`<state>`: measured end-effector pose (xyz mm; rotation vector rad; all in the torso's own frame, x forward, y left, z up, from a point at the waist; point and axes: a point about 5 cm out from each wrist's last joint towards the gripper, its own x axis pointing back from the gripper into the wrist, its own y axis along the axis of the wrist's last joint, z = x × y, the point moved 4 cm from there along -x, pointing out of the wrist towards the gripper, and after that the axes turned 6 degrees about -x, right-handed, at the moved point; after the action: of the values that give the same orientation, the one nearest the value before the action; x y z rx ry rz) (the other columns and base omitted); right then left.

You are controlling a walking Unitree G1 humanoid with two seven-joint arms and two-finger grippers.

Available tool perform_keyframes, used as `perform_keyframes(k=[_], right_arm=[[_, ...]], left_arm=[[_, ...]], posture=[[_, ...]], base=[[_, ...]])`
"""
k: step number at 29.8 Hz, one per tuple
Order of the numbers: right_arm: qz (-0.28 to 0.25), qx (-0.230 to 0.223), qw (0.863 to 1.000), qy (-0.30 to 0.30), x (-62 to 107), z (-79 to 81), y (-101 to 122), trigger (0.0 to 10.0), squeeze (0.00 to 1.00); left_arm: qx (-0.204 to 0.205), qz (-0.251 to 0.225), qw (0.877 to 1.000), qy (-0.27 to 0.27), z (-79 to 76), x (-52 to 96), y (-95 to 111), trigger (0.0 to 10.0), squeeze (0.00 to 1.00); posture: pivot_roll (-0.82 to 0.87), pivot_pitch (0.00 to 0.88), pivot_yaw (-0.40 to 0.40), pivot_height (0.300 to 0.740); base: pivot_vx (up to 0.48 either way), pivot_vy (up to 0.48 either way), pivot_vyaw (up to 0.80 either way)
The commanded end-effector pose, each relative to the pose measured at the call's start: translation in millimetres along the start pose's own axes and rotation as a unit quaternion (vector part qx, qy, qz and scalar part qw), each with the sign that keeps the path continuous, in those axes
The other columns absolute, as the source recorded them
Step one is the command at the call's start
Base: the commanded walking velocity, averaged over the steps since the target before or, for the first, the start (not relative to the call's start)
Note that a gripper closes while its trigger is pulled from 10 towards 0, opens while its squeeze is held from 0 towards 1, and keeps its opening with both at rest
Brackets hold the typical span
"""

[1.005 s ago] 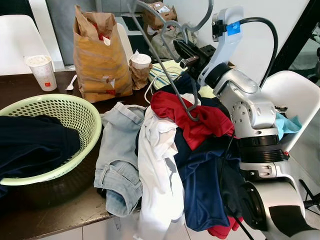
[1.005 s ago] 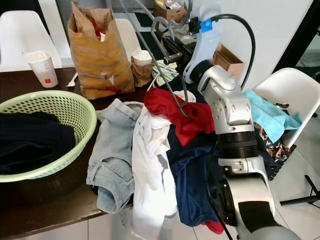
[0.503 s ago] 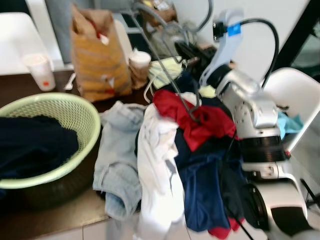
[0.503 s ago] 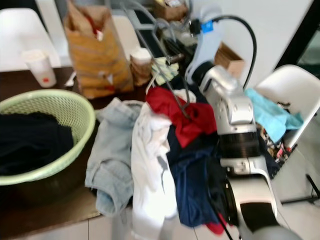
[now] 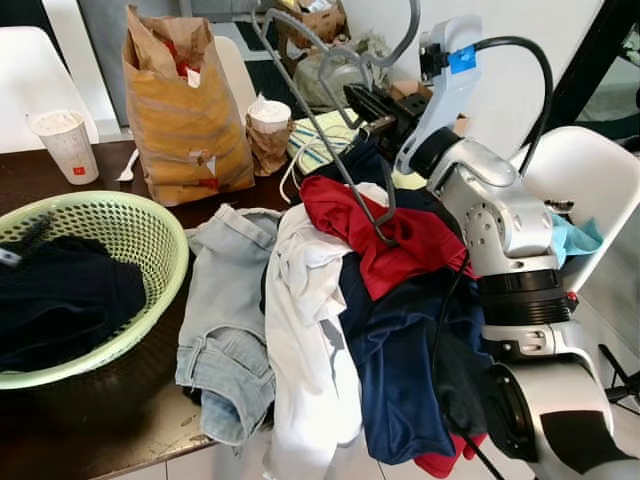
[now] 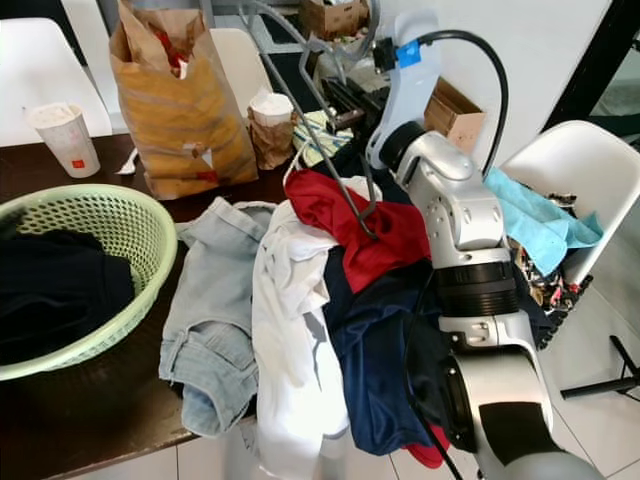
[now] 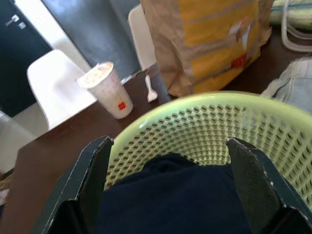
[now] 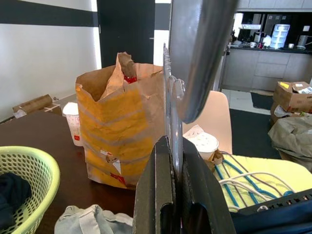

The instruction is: Hang hanger

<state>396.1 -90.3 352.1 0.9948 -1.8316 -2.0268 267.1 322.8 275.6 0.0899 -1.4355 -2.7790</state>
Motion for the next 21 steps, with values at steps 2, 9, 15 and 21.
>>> perform_keyframes(k=[2, 9, 15, 21], right_arm=[[0.006, 0.007, 1.0, -0.004, 1.1, -1.6, -0.6, 10.0, 0.0], [0.008, 0.006, 1.0, -0.004, -0.1, -0.3, -2.5, 10.0, 0.0], [0.009, 0.006, 1.0, -0.004, 0.3, -0.4, -2.1, 10.0, 0.0], [0.013, 0.01, 1.0, -0.005, 2.7, -1.8, 1.2, 10.0, 0.0]], left_arm=[[-0.017, 0.037, 0.999, -0.036, -17.8, -1.3, -12.7, 10.0, 0.0], [-0.001, 0.072, 0.993, -0.096, -50.2, -10.1, -28.5, 10.0, 0.0], [0.055, 0.067, 0.989, -0.118, -81.4, -33.9, -35.3, 10.0, 0.0], [0.064, 0.062, 0.987, -0.136, -97.8, -56.9, -31.2, 10.0, 0.0]], posture=[[0.06, 0.135, -0.05, 0.74], [0.06, 0.138, -0.05, 0.74], [0.04, 0.145, -0.051, 0.74], [0.02, 0.172, -0.051, 0.74]], base=[[0.0, 0.0, 0.0], [0.0, 0.0, 0.0], [0.0, 0.0, 0.0], [0.0, 0.0, 0.0]])
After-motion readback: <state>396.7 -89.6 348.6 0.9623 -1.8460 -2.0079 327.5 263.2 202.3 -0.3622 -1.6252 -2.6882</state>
